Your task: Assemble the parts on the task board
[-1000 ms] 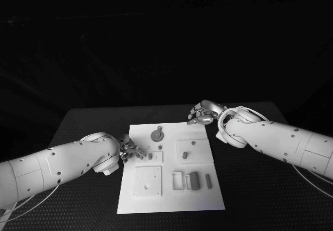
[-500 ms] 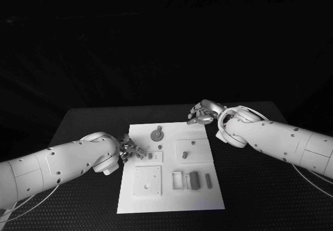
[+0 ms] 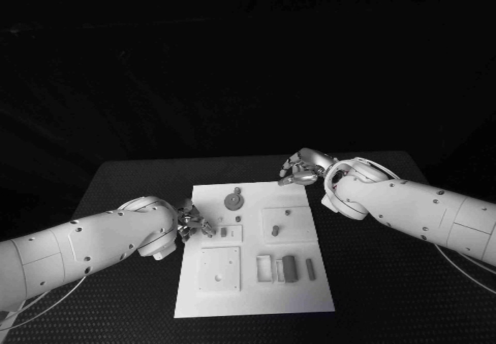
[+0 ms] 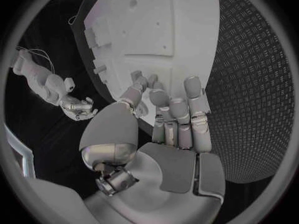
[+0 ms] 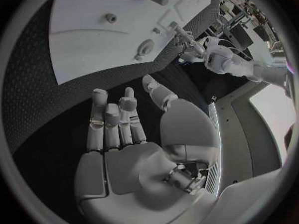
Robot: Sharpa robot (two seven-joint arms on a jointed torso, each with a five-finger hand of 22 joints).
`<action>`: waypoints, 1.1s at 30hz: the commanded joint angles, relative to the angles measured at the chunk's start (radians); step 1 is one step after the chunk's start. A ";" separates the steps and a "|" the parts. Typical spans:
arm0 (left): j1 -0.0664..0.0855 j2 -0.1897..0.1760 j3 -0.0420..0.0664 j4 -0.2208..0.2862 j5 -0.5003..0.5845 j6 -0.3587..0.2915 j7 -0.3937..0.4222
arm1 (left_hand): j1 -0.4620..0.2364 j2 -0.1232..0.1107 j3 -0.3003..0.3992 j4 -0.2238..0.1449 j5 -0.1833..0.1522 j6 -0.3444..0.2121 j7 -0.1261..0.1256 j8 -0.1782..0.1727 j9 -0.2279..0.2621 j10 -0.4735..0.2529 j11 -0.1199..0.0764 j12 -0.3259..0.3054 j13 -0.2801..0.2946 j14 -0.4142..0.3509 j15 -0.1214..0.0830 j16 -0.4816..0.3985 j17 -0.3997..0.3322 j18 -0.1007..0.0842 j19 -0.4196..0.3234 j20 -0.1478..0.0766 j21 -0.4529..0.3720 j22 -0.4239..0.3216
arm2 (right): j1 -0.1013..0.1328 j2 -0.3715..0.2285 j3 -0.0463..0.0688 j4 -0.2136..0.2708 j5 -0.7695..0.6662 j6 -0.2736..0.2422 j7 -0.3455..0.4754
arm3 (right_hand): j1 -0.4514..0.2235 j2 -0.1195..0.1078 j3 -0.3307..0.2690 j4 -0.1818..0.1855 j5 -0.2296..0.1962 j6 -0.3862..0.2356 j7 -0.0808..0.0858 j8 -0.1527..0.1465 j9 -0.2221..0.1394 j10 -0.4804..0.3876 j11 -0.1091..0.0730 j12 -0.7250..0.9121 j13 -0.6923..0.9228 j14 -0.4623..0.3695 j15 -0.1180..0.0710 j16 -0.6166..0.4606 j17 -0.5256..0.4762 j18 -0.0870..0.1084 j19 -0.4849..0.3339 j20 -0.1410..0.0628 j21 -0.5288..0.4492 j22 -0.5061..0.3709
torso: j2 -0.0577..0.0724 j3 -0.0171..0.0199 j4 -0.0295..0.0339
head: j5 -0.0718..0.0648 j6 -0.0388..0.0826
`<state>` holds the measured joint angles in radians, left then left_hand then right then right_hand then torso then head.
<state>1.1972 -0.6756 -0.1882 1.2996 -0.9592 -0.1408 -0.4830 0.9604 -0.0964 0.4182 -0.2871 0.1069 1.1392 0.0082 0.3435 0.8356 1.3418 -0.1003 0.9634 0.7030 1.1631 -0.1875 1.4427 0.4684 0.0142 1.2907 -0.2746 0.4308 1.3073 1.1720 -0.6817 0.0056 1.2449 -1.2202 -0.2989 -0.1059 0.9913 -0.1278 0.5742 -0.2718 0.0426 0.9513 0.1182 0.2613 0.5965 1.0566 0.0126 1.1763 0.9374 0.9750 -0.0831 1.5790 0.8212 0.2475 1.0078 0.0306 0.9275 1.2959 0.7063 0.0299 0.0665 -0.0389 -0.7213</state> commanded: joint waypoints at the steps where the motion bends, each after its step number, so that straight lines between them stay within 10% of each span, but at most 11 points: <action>1: 0.000 0.004 0.001 0.002 -0.012 0.012 0.022 | 0.032 0.011 -0.003 -0.005 -0.006 0.008 0.003 -0.005 0.002 -0.002 0.000 0.004 0.001 -0.002 -0.006 0.004 0.001 -0.014 0.000 0.000 0.001 0.021 | 0.000 0.001 0.000 0.001 -0.002 0.010 0.009 | -0.012 -0.001 0.003 0.000 0.006 -0.001 0.005 -0.004 0.001 -0.005 -0.001 0.003 -0.001 0.000 -0.007 0.004 -0.001 0.014 -0.010 0.000 -0.002 -0.002 | 0.000 0.0002 -0.0003 | 0.000 0.000; 9: 0.000 0.004 0.001 0.002 0.008 0.006 0.025 | 0.042 0.010 -0.025 -0.001 -0.031 0.009 0.003 -0.007 0.004 -0.002 0.001 0.004 -0.001 -0.003 -0.005 0.004 0.002 -0.014 -0.001 0.003 0.002 0.020 | 0.000 0.000 0.000 0.001 -0.002 0.009 0.008 | -0.012 0.000 0.003 0.000 0.006 -0.001 0.005 -0.004 0.001 -0.005 -0.001 0.004 -0.001 0.000 -0.007 0.004 -0.001 0.014 -0.010 0.000 -0.002 -0.002 | 0.000 0.0001 0.0000 | -0.001 0.000; 28: 0.000 -0.004 0.004 -0.008 0.069 -0.045 0.031 | -0.213 -0.088 -0.117 0.077 -0.058 0.000 -0.002 -0.016 0.015 -0.009 -0.005 0.004 -0.001 -0.008 -0.016 0.005 0.004 -0.004 0.005 -0.004 -0.017 0.010 | 0.000 0.000 0.000 0.000 -0.002 0.008 0.008 | -0.011 -0.001 0.003 0.000 0.006 -0.001 0.005 -0.004 0.001 -0.005 -0.001 0.004 -0.002 0.000 -0.007 0.004 -0.002 0.014 -0.010 0.000 -0.002 -0.002 | 0.000 0.0008 -0.0005 | 0.000 0.003; 33: 0.000 -0.011 0.022 -0.008 0.072 -0.068 0.049 | -0.212 -0.087 -0.102 0.080 -0.058 -0.006 -0.001 -0.018 0.017 -0.012 -0.004 0.003 0.000 -0.011 -0.017 0.004 0.004 -0.003 0.005 -0.004 -0.019 0.010 | 0.000 0.000 0.000 0.000 -0.002 0.007 0.010 | -0.011 -0.001 0.003 -0.001 0.006 -0.001 0.005 -0.004 0.002 -0.005 -0.001 0.004 -0.002 0.000 -0.007 0.004 -0.002 0.014 -0.010 0.000 -0.002 -0.002 | 0.000 0.0006 -0.0010 | -0.001 0.004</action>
<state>1.1967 -0.6847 -0.1717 1.2901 -0.9034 -0.1753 -0.4638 0.7522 -0.1893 0.3110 -0.2058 0.0511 1.1398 0.0083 0.3319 0.8511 1.3382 -0.1039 0.9640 0.7022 1.1592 -0.1950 1.4438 0.4715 0.0144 1.2920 -0.2730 0.4172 1.3079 1.1720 -0.6817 0.0056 1.2447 -1.2200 -0.2988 -0.1056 0.9913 -0.1278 0.5743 -0.2718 0.0426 0.9530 0.1160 0.2613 0.5966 1.0566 0.0126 1.1763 0.9366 0.9752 -0.0826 1.5790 0.8204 0.2475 1.0077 0.0306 0.9275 1.2960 0.7056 0.0305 0.0662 -0.0389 -0.7176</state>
